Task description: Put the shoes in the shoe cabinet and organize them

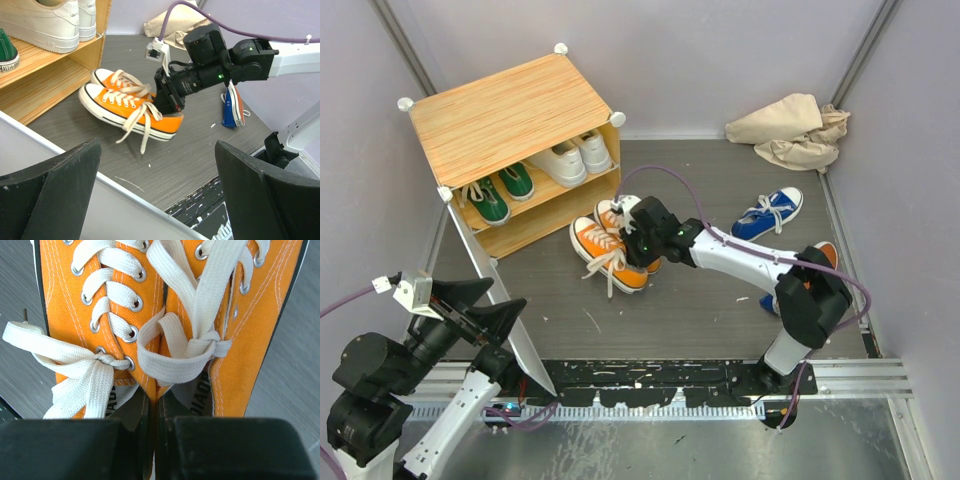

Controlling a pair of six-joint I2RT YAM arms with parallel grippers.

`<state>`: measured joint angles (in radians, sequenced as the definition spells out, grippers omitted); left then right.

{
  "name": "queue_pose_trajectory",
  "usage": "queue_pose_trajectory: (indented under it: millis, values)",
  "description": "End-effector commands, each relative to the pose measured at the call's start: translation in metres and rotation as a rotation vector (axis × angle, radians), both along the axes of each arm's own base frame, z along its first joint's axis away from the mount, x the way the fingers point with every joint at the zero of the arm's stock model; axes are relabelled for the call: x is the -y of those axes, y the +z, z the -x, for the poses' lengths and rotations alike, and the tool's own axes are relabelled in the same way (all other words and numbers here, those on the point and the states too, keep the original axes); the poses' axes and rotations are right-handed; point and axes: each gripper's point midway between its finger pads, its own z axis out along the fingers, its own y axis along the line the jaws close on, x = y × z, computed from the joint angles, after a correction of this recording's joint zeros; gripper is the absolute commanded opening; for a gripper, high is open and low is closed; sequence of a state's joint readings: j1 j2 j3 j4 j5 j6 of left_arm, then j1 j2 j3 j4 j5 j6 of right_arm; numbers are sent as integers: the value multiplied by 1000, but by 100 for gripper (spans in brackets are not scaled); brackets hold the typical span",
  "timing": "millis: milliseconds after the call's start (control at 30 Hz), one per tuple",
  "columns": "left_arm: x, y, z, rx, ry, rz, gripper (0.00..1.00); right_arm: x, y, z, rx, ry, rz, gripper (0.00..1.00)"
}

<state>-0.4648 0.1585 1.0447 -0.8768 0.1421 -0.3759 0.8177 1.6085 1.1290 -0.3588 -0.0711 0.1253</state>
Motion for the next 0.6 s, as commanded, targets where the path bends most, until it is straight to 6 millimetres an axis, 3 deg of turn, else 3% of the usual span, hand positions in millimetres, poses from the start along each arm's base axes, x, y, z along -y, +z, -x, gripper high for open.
queue_pose_trajectory:
  millis: [0, 300, 567]
  values:
    - [-1, -40, 8, -146, -11, -61, 98, -60, 69, -43, 162, 29, -240, 1]
    - [2, -38, 5, -143, -22, -63, 98, -111, 83, -95, 235, 38, -275, 1]
    - [8, -42, -2, -156, -37, -73, 98, -122, 93, -143, 345, -99, -351, 1]
